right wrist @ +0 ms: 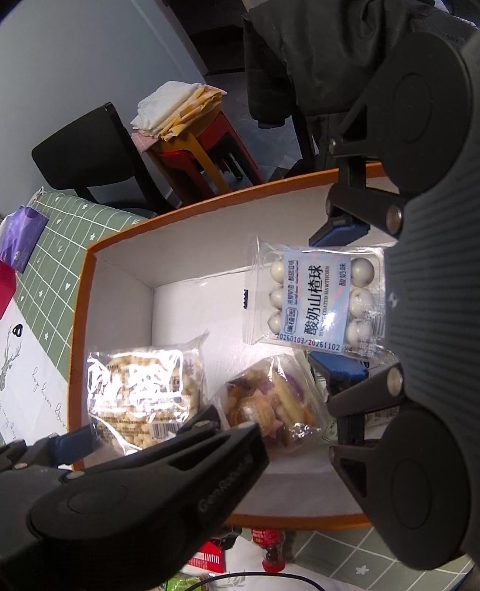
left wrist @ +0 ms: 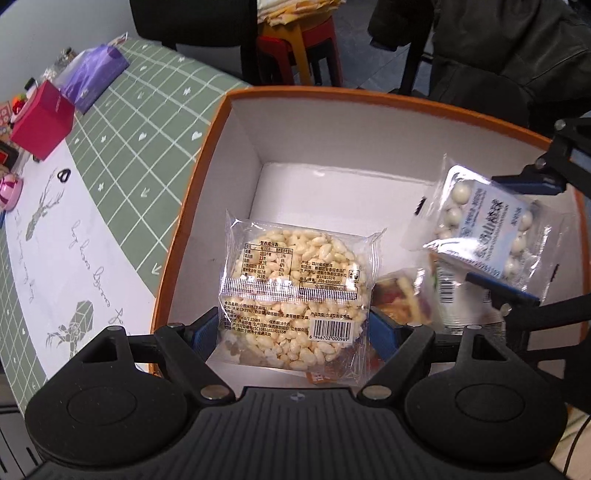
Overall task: Organize snacks
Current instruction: 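Lower both packets into the orange box and open both tools, then move both tools back toward the remaining snacks beside the box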
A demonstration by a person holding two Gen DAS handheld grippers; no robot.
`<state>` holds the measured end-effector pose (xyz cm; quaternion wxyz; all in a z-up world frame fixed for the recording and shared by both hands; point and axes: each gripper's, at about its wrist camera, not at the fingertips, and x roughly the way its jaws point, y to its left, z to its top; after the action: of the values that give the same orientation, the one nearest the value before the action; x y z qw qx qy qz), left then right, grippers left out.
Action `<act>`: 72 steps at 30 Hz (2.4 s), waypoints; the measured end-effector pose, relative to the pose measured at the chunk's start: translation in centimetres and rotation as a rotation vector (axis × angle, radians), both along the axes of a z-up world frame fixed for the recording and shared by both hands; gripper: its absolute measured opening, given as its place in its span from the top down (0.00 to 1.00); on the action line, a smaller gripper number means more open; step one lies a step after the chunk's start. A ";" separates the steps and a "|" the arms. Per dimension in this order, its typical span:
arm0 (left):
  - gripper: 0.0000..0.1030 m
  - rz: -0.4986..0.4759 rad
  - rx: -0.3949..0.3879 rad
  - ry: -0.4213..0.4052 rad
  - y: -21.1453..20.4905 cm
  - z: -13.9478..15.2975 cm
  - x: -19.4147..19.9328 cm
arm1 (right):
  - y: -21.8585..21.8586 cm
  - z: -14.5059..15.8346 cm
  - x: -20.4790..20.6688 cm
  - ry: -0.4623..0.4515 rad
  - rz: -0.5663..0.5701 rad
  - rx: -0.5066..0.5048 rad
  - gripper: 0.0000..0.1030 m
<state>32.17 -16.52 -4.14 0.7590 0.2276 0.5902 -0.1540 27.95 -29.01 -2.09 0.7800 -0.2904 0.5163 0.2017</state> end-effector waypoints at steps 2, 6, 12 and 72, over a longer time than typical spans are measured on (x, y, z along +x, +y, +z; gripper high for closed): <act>0.09 0.016 0.013 0.004 0.3 -0.7 0.2 | 0.0 -0.7 0.3 0.005 -0.005 -0.005 0.43; 0.09 0.018 0.039 0.013 0.3 -1.5 0.5 | 0.2 -1.9 0.4 0.025 -0.002 -0.012 0.43; 0.08 0.036 0.035 0.046 0.4 -2.5 0.6 | 0.5 -2.7 0.5 0.042 -0.001 -0.006 0.41; 0.20 0.215 -0.210 -0.148 19.0 -1.7 -17.1 | 11.4 -3.4 -14.6 -0.155 -0.244 0.455 0.26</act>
<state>15.03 2.51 -5.79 0.8321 0.0932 0.5343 -0.1158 13.33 -17.63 -5.49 0.8809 -0.0576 0.4278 0.1942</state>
